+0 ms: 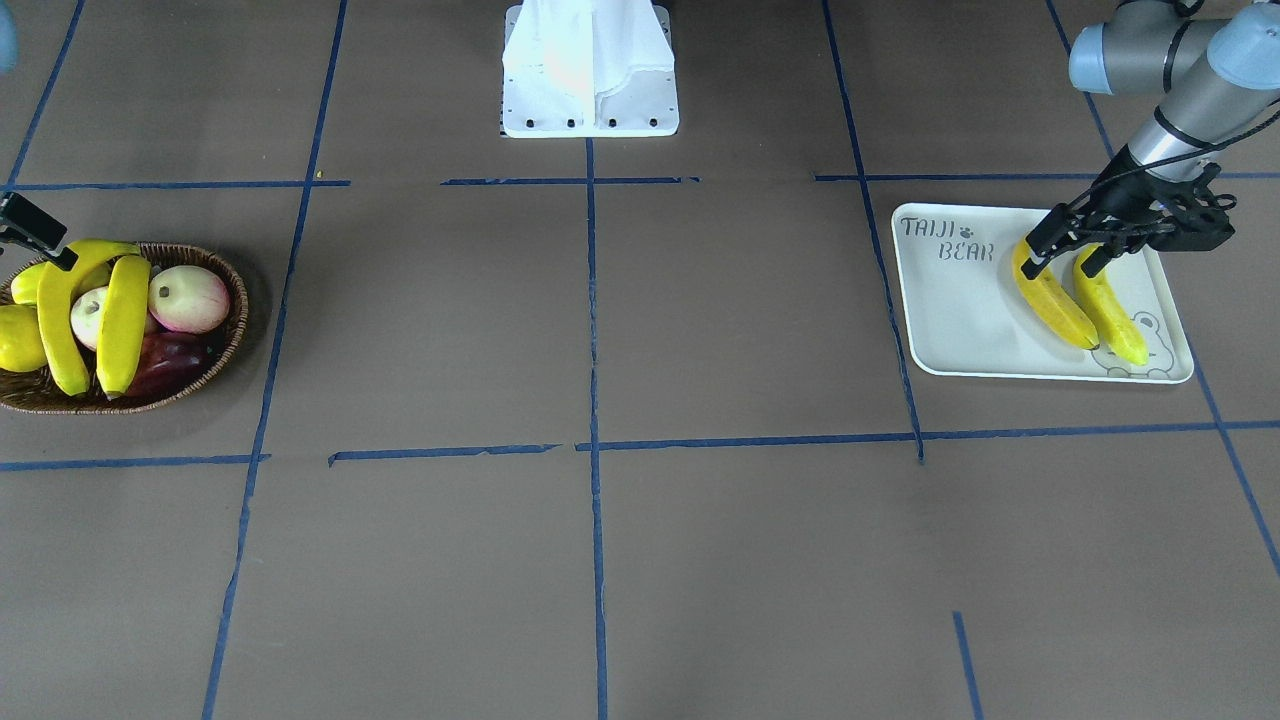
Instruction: Transfer all bananas from basket to plate
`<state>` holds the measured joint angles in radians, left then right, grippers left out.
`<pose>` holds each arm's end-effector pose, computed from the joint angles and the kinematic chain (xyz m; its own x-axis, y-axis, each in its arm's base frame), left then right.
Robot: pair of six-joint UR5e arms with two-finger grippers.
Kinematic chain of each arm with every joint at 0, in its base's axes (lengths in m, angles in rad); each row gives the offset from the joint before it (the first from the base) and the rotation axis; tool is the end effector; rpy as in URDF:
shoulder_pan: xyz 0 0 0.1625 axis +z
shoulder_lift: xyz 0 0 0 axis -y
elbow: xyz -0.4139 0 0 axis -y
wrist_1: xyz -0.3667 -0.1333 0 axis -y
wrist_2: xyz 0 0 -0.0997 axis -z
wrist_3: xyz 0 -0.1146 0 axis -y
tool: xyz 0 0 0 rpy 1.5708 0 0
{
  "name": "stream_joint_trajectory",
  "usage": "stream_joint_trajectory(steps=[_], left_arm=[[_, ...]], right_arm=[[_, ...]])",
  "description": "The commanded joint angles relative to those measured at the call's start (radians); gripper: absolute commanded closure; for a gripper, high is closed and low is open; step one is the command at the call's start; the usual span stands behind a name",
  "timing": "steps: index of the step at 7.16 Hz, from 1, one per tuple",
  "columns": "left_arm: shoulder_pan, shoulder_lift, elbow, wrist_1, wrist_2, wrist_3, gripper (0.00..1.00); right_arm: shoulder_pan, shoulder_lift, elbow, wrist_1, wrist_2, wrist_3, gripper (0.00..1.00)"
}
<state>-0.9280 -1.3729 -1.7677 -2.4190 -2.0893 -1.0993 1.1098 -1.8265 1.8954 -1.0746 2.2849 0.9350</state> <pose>0.1941 -0.3868 0.5599 0.5682 -0.1006 -0.8167 0.2408 0.9694 0.0481 -0.1221 -0.3767 0.5574 0.6115 0.2224 0.7593 -0.1959 0.9724 -0.1271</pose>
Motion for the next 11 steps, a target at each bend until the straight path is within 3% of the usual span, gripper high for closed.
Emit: stream_joint_trajectory(steps=[1,7,8,9,10,11], left_arm=[[0.000,-0.005,0.001,0.000,0.000,-0.001,0.01],[0.003,-0.025,0.014,0.001,0.002,-0.002,0.01],[0.003,-0.025,0.014,0.001,0.002,-0.002,0.00],[0.003,-0.026,0.014,0.001,0.002,-0.001,0.01],[0.003,-0.026,0.014,0.001,0.002,-0.001,0.00],[0.003,-0.026,0.016,0.001,0.002,-0.001,0.00]], right_arm=[[-0.002,-0.036,-0.048,0.167,-0.008,0.125,0.00],[-0.071,-0.019,-0.088,0.177,-0.019,0.136,0.01],[-0.073,-0.020,-0.090,0.177,-0.019,0.134,0.10],[-0.073,-0.020,-0.093,0.177,-0.019,0.134,0.31],[-0.073,-0.019,-0.094,0.177,-0.019,0.134,0.61],[-0.074,-0.016,-0.094,0.177,-0.018,0.131,0.85]])
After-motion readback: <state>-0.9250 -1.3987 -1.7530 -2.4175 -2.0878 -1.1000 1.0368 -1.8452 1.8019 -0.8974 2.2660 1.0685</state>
